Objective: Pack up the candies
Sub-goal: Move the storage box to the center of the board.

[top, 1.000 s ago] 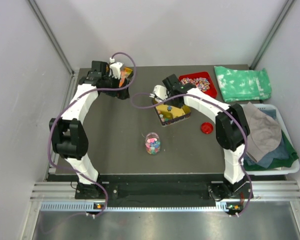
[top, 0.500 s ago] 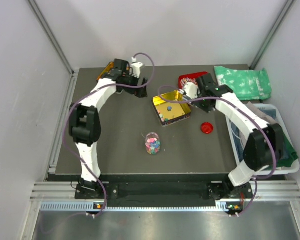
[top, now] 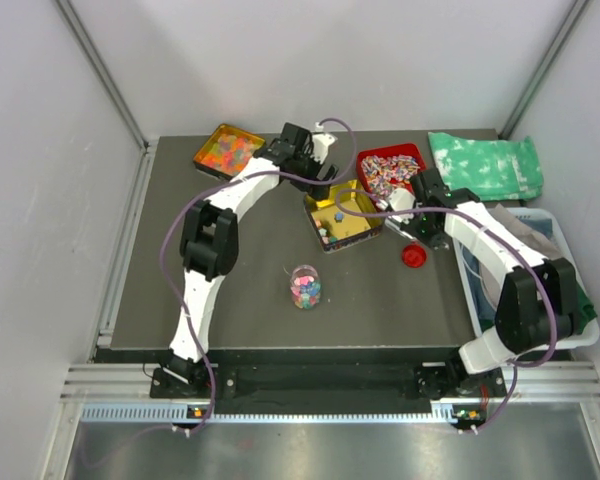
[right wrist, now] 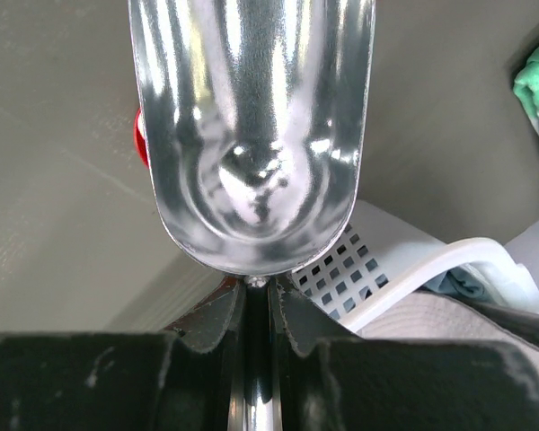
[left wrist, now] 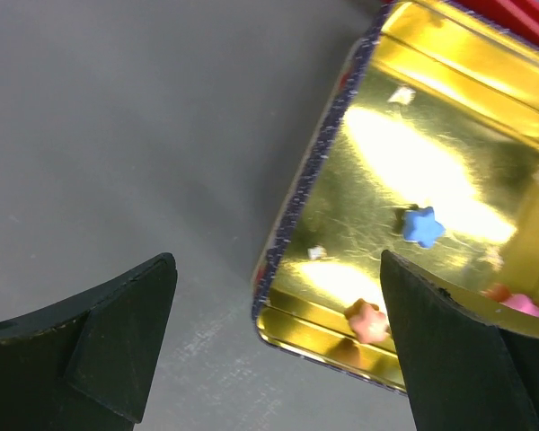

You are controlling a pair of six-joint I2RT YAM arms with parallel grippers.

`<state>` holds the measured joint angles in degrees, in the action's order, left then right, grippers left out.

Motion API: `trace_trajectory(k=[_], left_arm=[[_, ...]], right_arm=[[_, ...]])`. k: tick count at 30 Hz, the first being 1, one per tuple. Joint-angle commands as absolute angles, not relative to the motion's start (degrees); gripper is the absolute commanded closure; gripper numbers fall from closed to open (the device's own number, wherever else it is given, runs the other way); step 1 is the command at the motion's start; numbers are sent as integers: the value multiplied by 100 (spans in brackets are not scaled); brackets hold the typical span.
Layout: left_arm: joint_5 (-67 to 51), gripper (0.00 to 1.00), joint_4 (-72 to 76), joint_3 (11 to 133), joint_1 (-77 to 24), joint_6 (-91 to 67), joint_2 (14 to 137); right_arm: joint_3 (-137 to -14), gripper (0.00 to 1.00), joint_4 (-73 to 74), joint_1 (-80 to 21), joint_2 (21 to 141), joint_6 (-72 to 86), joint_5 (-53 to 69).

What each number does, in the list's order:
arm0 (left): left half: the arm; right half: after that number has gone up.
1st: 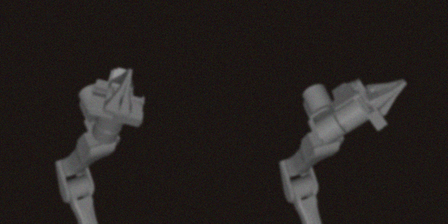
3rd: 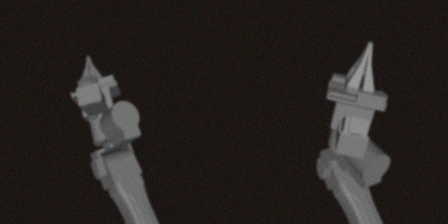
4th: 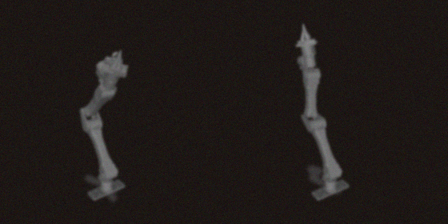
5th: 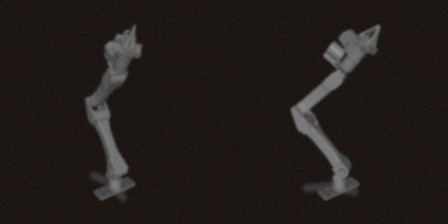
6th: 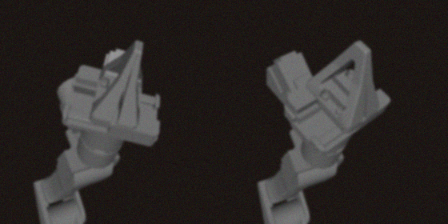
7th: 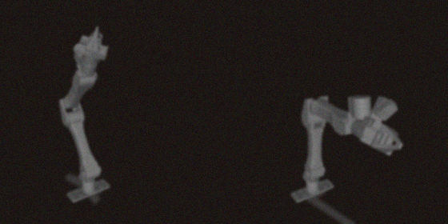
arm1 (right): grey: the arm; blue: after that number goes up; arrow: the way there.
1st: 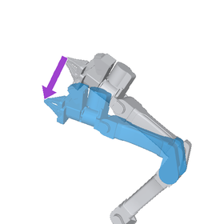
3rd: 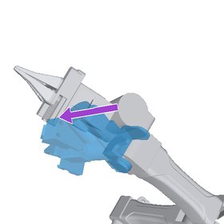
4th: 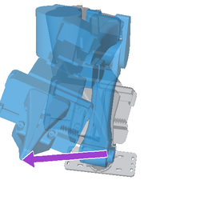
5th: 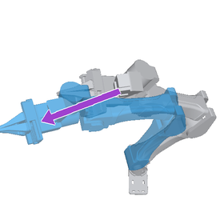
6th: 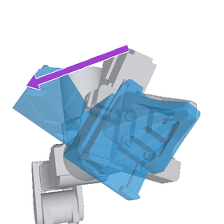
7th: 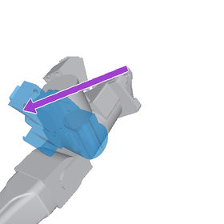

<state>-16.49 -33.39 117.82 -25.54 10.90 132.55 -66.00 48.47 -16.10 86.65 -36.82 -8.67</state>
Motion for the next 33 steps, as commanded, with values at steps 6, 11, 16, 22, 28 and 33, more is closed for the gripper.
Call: trace_trajectory(k=[6, 11, 16, 22, 28, 33], left_arm=[[-608, 1, -3322, 12260, -2707, 1292, 13631], [-334, 1, -3366, 12419, -2707, 1283, 13808], [323, 1, -3261, 12436, -2690, 1266, 13922], [729, 1, -3243, 12612, -2584, 1195, 14045], [1177, 1, -3463, 13138, -2338, 1160, 14317], [1300, 1, -3560, 13508, -2110, 1098, 14554]], right_arm=[[-6846, 100, 4229, -1512, 9289, -3805, -1107], [-7259, 100, 4210, -1450, 9738, -3955, -1248], [-7689, 100, 4263, -1433, 10037, -4025, -1274], [-7910, 100, 4245, -1398, 10432, -4157, -1301], [-7980, 99, 4113, -1301, 10704, -4175, -1362], [-8024, 91, 3816, -1257, 10872, -4157, -1529]])
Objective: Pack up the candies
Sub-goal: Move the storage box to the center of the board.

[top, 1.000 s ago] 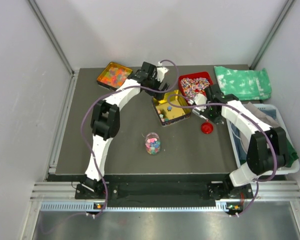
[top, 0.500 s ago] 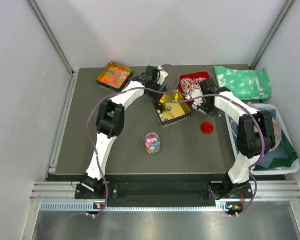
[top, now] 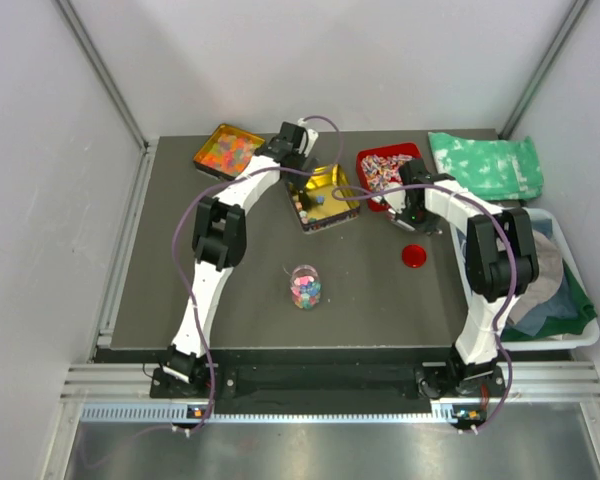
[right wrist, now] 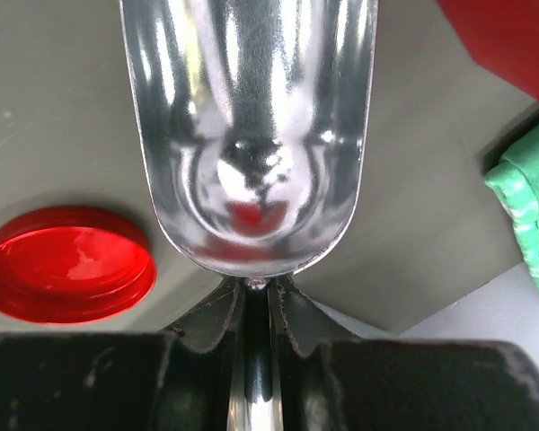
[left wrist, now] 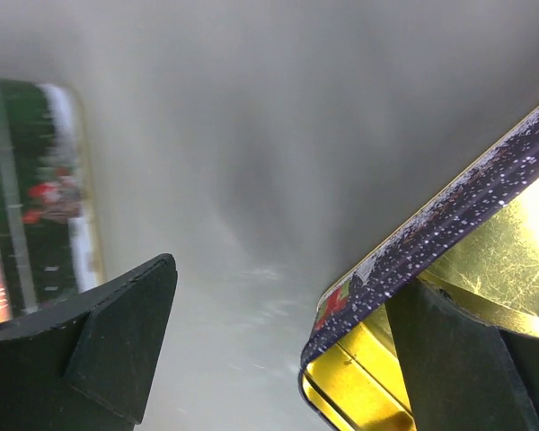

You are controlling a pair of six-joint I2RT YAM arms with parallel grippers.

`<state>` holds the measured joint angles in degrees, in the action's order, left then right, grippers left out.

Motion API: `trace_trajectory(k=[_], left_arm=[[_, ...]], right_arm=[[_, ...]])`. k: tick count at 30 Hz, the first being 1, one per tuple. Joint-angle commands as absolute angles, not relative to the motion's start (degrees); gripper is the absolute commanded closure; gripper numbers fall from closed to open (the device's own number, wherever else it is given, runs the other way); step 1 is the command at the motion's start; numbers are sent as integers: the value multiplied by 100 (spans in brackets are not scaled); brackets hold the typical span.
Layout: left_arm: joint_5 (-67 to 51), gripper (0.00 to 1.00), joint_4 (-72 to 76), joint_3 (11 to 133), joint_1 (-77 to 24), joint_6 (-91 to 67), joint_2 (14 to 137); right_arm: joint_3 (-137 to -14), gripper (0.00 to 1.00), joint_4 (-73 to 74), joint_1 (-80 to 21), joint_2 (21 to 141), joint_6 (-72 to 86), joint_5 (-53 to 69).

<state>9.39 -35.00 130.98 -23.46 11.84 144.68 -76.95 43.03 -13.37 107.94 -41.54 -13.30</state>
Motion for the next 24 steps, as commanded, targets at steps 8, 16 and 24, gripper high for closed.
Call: trace_trajectory(k=[8, 16, 24], left_arm=[[801, 1, -3533, 13263, -2039, 1116, 14195], [-385, 1, -3568, 12551, -2066, 1055, 13185], [-1098, 1, -3848, 12050, -2074, 1177, 12235]], right_arm=[[-8121, 48, 3718, -1231, 11074, -4070, -1617], [-7972, 27, 4015, -1239, 10504, -3911, -1512], [-7384, 30, 4737, -1440, 9133, -3604, -897]])
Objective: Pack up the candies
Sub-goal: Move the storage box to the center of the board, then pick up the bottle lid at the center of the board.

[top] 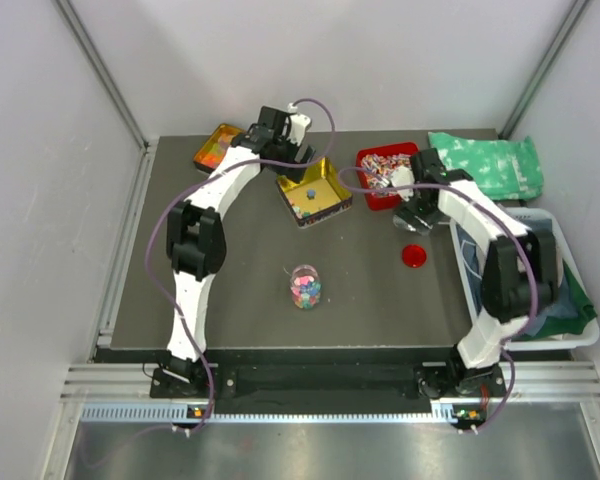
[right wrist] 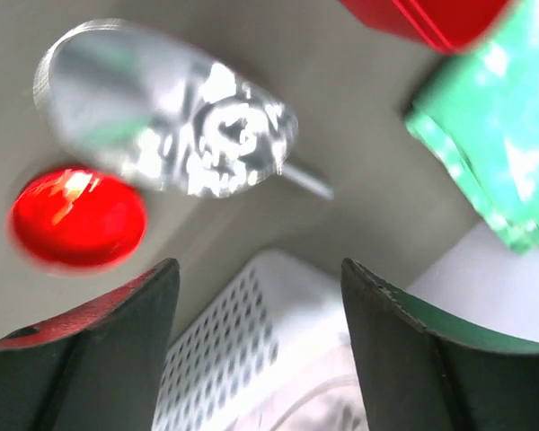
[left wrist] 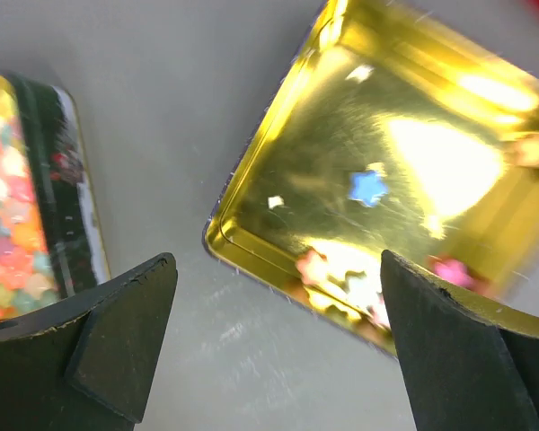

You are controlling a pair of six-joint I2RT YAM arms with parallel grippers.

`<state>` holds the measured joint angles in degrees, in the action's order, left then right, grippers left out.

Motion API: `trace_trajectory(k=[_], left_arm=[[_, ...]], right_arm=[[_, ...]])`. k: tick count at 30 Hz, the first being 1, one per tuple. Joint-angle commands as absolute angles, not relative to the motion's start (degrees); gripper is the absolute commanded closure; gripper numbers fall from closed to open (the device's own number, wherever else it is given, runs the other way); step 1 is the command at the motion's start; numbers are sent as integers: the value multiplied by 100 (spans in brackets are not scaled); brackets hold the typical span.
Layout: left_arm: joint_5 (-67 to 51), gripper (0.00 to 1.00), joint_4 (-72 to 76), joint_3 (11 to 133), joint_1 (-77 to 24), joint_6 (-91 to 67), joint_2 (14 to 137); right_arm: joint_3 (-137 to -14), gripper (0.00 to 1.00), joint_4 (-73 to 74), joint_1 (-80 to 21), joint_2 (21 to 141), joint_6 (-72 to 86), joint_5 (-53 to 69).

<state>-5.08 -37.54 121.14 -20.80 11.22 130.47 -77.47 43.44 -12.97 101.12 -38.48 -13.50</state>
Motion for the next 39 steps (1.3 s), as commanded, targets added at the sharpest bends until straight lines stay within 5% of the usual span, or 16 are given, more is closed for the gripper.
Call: trace_trajectory(k=[1, 8, 17, 22, 28, 39], left_arm=[[-1107, 1, -3919, 12041, -2074, 1239, 12026], [-1019, 1, -4306, 10762, -2004, 1546, 10531], [-923, 1, -3683, 7755, -1837, 1740, 8394], [-1063, 1, -3648, 7488, -1714, 1661, 8148], [-1107, 1, -3560, 7603, -1714, 1556, 8104], [-2449, 1, -3270, 7199, -1714, 2345, 7568]], right_arm=[[-7235, 31, 4763, -1537, 8810, -3604, -801], [-5661, 51, 4026, -2259, 8296, -3586, -712], [-5739, 61, 3269, -2302, 9280, -3147, -651], [-5608, 66, 3015, -2434, 9597, -3208, -843], [-5484, 100, 2883, -2522, 9686, -3191, -976], [-6169, 100, 4435, -2540, 8728, -3006, 1226]])
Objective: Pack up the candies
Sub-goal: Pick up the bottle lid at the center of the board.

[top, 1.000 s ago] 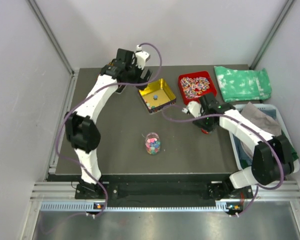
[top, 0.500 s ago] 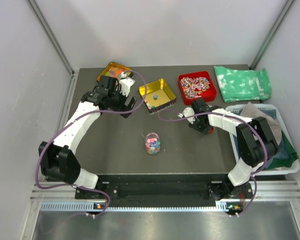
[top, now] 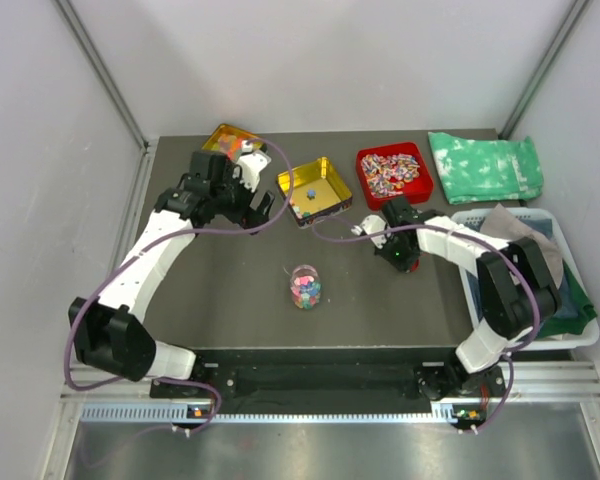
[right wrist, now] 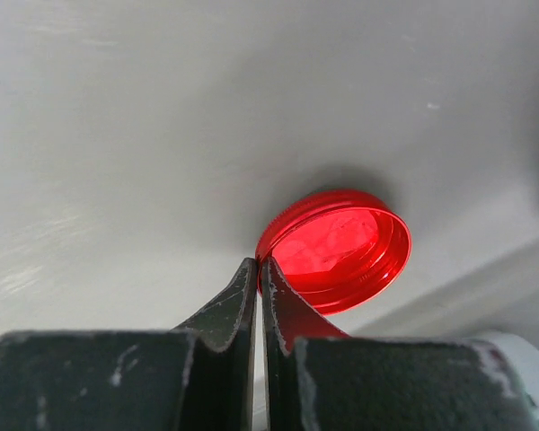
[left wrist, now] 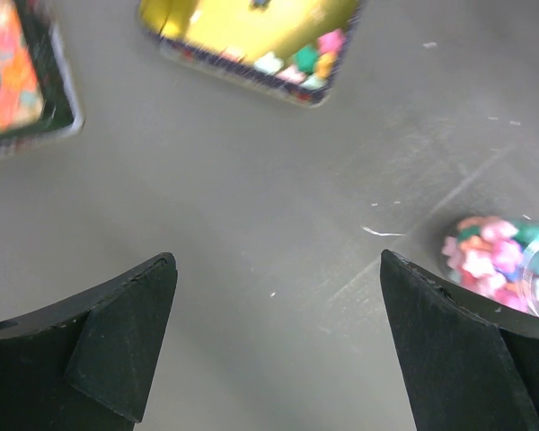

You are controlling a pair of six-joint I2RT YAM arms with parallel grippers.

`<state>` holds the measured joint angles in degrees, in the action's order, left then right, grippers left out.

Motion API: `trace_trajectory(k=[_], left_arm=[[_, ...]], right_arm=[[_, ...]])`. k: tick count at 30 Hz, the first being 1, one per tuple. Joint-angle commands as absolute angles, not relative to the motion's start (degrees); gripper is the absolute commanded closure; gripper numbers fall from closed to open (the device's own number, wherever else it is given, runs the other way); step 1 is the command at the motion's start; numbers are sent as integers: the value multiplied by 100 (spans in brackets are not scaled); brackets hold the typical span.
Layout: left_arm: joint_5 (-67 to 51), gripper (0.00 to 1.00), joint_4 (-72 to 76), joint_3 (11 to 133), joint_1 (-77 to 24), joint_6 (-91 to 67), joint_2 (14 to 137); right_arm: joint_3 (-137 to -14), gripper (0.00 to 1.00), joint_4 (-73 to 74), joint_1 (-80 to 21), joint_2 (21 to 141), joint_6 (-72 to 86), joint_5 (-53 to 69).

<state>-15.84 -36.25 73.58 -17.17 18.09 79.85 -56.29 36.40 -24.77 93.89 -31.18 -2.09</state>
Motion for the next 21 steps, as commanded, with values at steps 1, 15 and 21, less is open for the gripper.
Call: trace_trajectory(k=[1, 15, 21], left_arm=[[-2670, 1, -3261, 7111, -1714, 2468, 7515], [-5371, 1, -3138, 7040, -2002, 4536, 7304], [-5185, 1, -2953, 7426, -2556, 4657, 7497]], right_arm=[[-6361, 100, 4586, -2549, 8632, -3058, 1439], [-9261, 100, 8488, -2549, 8323, -4552, 4699], [-9703, 100, 9263, -2820, 8815, -4949, 4958]])
